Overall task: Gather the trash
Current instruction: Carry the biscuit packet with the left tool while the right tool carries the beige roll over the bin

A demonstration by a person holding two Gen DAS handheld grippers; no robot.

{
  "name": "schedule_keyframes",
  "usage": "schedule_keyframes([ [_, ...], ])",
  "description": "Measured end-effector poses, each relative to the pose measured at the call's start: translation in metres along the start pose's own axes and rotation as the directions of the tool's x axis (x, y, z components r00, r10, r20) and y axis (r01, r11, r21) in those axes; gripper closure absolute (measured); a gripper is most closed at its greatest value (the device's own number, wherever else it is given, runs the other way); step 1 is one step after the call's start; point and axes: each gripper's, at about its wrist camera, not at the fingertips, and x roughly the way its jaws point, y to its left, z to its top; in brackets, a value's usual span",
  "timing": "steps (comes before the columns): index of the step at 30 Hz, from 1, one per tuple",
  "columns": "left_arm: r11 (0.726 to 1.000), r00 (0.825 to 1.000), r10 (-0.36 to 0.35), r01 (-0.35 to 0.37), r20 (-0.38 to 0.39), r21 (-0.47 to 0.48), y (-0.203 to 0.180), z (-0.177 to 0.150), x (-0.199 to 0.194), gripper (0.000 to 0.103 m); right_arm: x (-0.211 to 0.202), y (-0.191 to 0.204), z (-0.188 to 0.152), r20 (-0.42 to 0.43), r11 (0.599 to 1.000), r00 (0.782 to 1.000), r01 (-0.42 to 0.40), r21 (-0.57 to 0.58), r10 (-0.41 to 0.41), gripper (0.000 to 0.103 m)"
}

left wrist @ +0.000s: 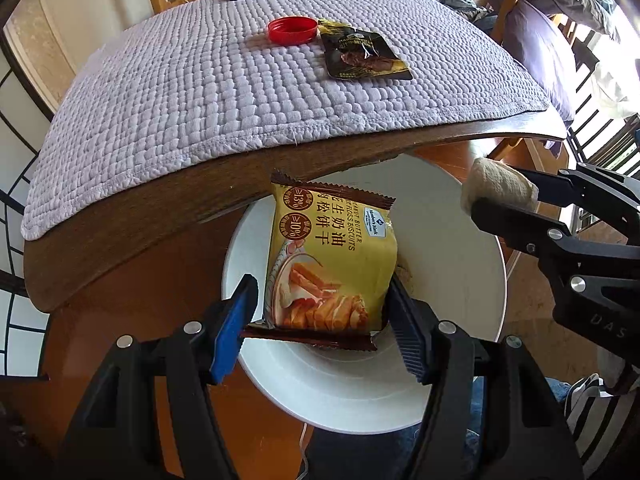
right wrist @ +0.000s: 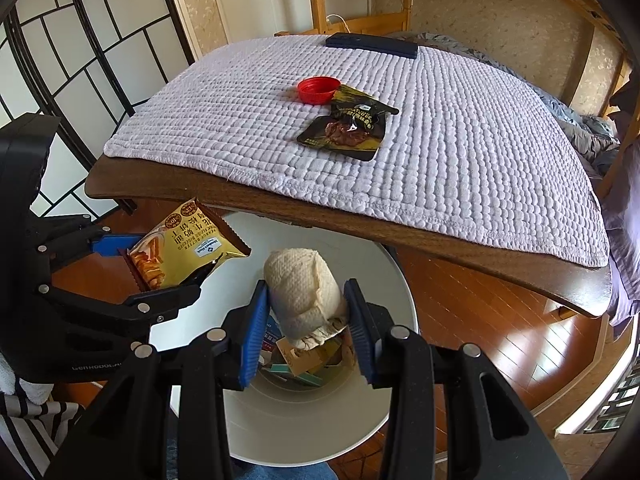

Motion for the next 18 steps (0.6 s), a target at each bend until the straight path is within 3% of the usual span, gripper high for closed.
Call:
schedule_keyframes([
  [18,1.000,0.999,0.004,-0.004,-0.049,0.009,-0.006,-0.003,0.030,0.038,0.022,-0.001,-0.007,-0.044,1.000,0.999,0.001,0.021,0.000,0.065],
])
